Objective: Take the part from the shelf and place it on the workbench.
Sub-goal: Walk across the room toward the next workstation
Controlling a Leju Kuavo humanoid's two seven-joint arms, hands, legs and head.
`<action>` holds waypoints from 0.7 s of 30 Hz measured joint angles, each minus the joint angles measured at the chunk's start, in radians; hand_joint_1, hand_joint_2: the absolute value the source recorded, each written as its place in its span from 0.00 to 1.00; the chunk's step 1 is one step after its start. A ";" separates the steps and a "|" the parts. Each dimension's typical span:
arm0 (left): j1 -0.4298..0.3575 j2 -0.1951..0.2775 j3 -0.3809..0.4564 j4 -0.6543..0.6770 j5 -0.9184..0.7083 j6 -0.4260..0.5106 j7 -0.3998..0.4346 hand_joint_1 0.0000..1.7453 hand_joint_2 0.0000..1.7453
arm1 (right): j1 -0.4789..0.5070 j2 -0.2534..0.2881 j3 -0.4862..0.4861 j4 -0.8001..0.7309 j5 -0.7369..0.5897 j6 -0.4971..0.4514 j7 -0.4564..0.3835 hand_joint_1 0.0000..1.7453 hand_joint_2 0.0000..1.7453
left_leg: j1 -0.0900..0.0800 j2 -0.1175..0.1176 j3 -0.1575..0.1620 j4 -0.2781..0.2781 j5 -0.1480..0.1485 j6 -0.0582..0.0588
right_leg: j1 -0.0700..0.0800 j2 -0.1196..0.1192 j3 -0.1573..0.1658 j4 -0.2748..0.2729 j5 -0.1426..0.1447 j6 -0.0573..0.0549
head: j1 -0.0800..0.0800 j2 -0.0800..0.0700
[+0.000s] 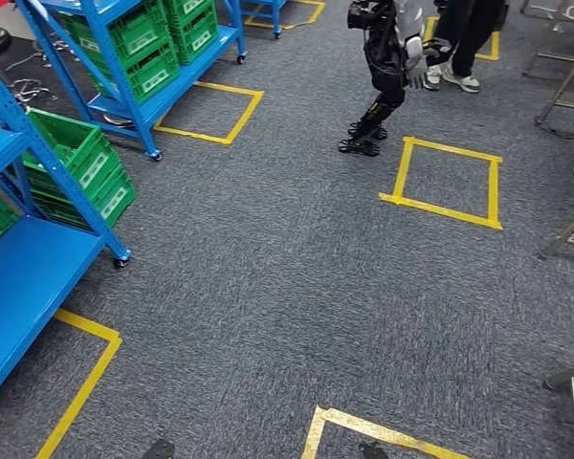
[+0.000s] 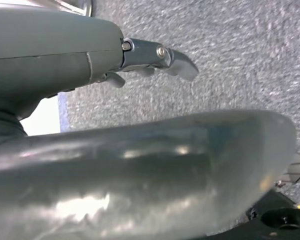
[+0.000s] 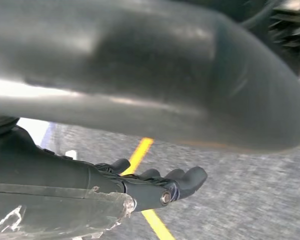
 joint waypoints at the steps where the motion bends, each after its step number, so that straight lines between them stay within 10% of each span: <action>1: 0.003 0.000 0.000 0.000 0.000 0.000 0.000 0.00 0.00 | 0.000 0.000 0.000 0.000 0.000 0.000 0.001 0.00 0.00 | 0.002 -0.001 -0.002 -0.001 0.000 -0.005 | 0.001 -0.011 0.001 -0.002 0.002 -0.007 | 0.000 0.000; 5: 0.001 -0.002 0.000 0.000 0.000 0.000 0.001 0.00 0.00 | 0.002 0.000 0.000 0.000 0.000 0.000 0.001 0.00 0.00 | -0.004 0.087 -0.081 0.158 -0.095 -0.016 | 0.003 -0.064 0.002 -0.009 0.006 -0.030 | -0.012 0.000; 8: 0.002 -0.003 0.000 0.000 0.000 0.000 0.001 0.00 0.00 | 0.005 0.000 0.000 0.000 0.000 0.000 0.002 0.00 0.00 | -0.004 0.107 -0.137 0.277 -0.125 -0.018 | 0.008 -0.107 0.002 -0.009 0.003 -0.033 | -0.013 0.000; 11: 0.004 -0.003 0.000 0.000 0.000 0.000 0.001 0.00 0.00 | 0.003 0.000 0.000 0.000 0.000 0.000 0.002 0.00 0.00 | -0.007 0.150 -0.052 0.123 -0.035 -0.013 | 0.011 -0.142 0.008 -0.009 -0.002 -0.028 | -0.014 0.000; 14: -0.003 -0.004 0.000 0.000 0.000 0.000 0.001 0.00 0.00 | 0.003 0.000 0.000 0.000 0.000 0.000 0.002 0.00 0.00 | -0.017 0.199 0.004 0.010 -0.011 0.003 | 0.021 -0.173 0.014 -0.007 -0.010 -0.014 | -0.015 0.000; 16: -0.002 -0.006 0.000 0.000 0.000 0.001 0.002 0.00 0.00 | 0.001 0.000 0.000 0.000 -0.001 0.000 0.003 0.00 0.00 | -0.016 0.178 0.002 0.006 -0.011 0.016 | 0.021 -0.189 0.019 -0.008 -0.015 -0.003 | -0.013 0.000; 21: -0.003 -0.006 0.001 0.000 0.000 0.002 0.006 0.00 0.00 | 0.003 0.000 -0.001 0.000 -0.002 0.001 0.003 0.00 0.00 | -0.008 0.119 0.002 0.002 -0.005 0.037 | 0.012 -0.088 -0.074 0.198 -0.123 0.021 | -0.003 0.000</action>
